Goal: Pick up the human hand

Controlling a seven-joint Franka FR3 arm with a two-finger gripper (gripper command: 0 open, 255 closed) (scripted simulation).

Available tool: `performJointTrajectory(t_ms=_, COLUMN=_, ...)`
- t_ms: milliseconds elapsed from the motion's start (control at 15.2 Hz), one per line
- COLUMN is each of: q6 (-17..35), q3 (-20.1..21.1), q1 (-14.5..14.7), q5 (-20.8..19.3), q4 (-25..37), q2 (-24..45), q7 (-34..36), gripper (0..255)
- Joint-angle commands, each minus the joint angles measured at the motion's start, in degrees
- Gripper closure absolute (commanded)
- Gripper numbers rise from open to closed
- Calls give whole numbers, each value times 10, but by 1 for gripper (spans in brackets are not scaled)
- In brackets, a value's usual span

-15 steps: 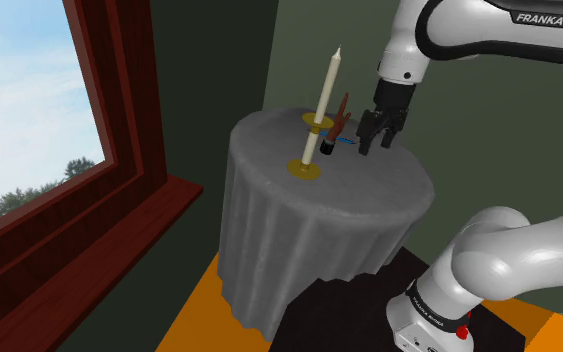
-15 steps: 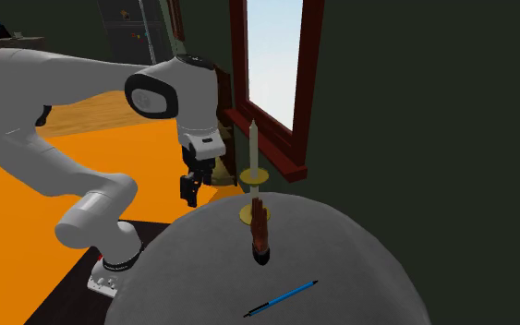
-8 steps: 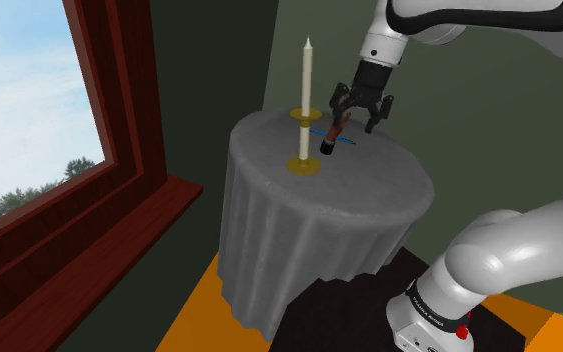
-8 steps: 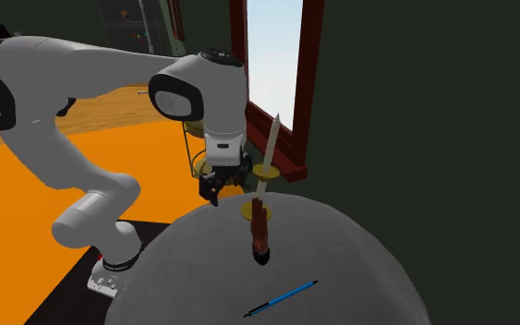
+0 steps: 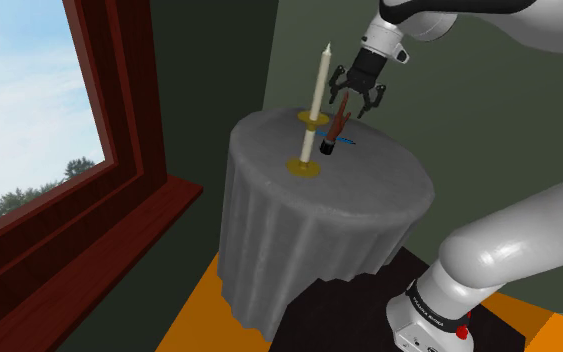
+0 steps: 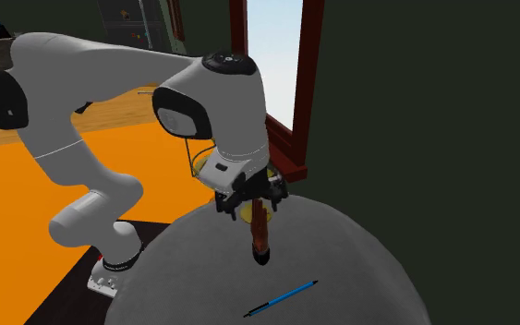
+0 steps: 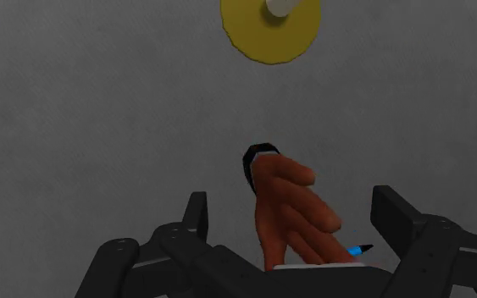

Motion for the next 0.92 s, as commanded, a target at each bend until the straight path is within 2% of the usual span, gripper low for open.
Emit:
performJointTrajectory(t_ms=0, q6=10, q3=-7, q1=-21, q5=8, q4=21, q2=17, q7=68, gripper=0)
performJointTrajectory(t_ms=132, q6=24, q3=-15, q1=-39, q5=14, q4=29, q2=26, q7=126, gripper=0)
performJointTrajectory(t_ms=726, q6=81, q3=-14, q1=-38, q5=18, q4=-30, q2=25, q7=114, gripper=0)
performJointTrajectory(t_ms=792, q6=81, q3=-14, q1=-38, q5=18, q4=-30, q2=25, q7=114, gripper=255)
performJointTrajectory(t_ms=858, q6=81, q3=-14, q1=-38, q5=18, q4=-30, q2=26, q7=114, gripper=255)
